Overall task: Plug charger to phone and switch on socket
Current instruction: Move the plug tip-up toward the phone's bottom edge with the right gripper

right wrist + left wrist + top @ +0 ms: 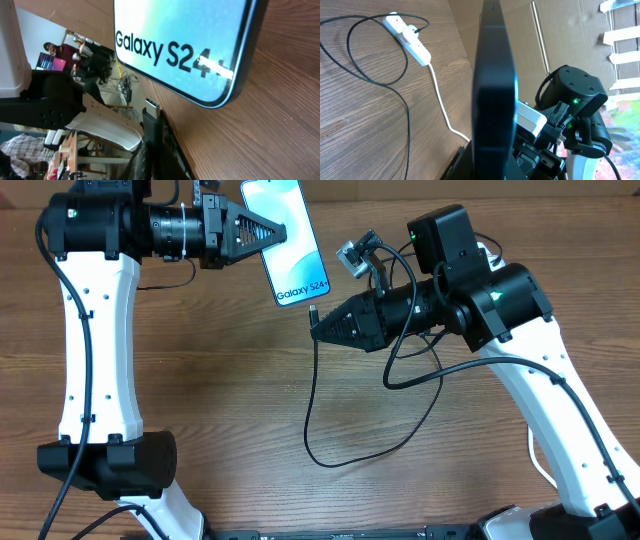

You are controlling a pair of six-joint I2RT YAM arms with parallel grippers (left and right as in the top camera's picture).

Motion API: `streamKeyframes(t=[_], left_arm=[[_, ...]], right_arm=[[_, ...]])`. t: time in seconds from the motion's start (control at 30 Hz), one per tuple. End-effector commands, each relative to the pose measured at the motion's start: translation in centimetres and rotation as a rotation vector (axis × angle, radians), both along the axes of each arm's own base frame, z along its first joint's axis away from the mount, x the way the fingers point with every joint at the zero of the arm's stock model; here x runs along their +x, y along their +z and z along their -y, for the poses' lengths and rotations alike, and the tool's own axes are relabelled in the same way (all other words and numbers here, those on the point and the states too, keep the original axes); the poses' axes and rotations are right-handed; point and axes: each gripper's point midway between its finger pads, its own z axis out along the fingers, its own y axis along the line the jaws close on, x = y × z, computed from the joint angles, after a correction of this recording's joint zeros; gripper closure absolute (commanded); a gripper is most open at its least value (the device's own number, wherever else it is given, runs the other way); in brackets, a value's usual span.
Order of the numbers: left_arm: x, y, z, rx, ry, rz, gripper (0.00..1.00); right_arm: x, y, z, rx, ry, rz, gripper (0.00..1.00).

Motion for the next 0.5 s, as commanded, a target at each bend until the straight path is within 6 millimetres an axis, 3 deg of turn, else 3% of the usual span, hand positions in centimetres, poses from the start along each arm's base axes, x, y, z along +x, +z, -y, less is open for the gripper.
streamKeyframes(t=[0.0,0.47], left_arm=[[-0.91,1.48,0.30,-0.047,-0.038,0.043,0.96],[-1.02,1.26,0.52,-0.035,-0.042,0.045,0.96]], right_arm=[[-0.32,1.06,0.00,0.013,-0.003,0.018,0.96],[-0.27,0.95,-0.01,0.007,-0.025,-0.027,0.96]])
